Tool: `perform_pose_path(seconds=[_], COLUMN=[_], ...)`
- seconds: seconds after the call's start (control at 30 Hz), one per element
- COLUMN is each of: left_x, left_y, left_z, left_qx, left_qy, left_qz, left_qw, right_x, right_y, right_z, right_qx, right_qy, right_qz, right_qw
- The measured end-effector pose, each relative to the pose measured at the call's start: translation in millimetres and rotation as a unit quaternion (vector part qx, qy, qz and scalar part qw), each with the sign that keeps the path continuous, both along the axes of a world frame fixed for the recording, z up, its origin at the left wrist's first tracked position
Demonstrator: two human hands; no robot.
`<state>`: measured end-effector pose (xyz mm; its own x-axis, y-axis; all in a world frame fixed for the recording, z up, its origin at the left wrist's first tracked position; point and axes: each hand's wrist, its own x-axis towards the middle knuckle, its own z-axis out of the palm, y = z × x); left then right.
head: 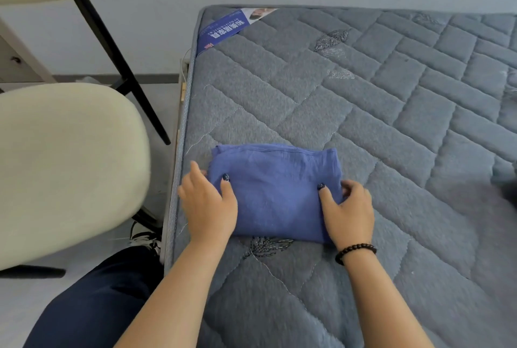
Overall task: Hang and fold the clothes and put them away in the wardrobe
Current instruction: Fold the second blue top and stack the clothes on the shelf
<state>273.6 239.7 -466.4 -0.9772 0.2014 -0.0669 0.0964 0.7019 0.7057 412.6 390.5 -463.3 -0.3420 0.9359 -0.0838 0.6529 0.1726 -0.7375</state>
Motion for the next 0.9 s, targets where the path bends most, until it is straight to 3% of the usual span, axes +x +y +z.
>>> perform_pose_path(seconds=[0.1, 0.2, 0.3, 0.4, 0.5, 0.63, 0.9], left_x=[-7.4, -10.2, -5.1, 5.9, 16.2, 27.4, 59.3], left_y=[1.2, -5.1, -18.7, -31.2, -43.0, -66.9, -145.9], left_z=[19.5, 30.2, 34.2, 39.8, 51.5, 81.7, 141.5], left_qx=[0.081, 0.163, 0.218, 0.241, 0.214, 0.190, 0.216], left_qy=[-0.152, -0.298, -0.358, -0.325, -0.258, -0.163, -0.083], left_qz=[-0.004, -0.036, -0.034, -0.035, -0.045, -0.003, 0.058], left_qw=[0.985, 0.940, 0.907, 0.914, 0.941, 0.968, 0.971], right_x=[3.2, 3.2, 8.9, 15.0, 15.2, 9.4, 6.6], right_y=[15.8, 22.6, 20.6, 10.7, -2.0, -23.3, -80.4], right_z=[10.9, 21.6, 31.6, 34.4, 40.4, 67.4, 131.3], right_qx=[-0.156, -0.306, -0.399, -0.360, -0.310, -0.267, -0.220], right_qy=[0.055, 0.121, 0.152, 0.141, 0.138, 0.168, 0.215], right_qz=[0.030, 0.067, 0.096, 0.115, 0.131, 0.200, 0.294], right_qw=[0.986, 0.942, 0.899, 0.915, 0.932, 0.928, 0.905])
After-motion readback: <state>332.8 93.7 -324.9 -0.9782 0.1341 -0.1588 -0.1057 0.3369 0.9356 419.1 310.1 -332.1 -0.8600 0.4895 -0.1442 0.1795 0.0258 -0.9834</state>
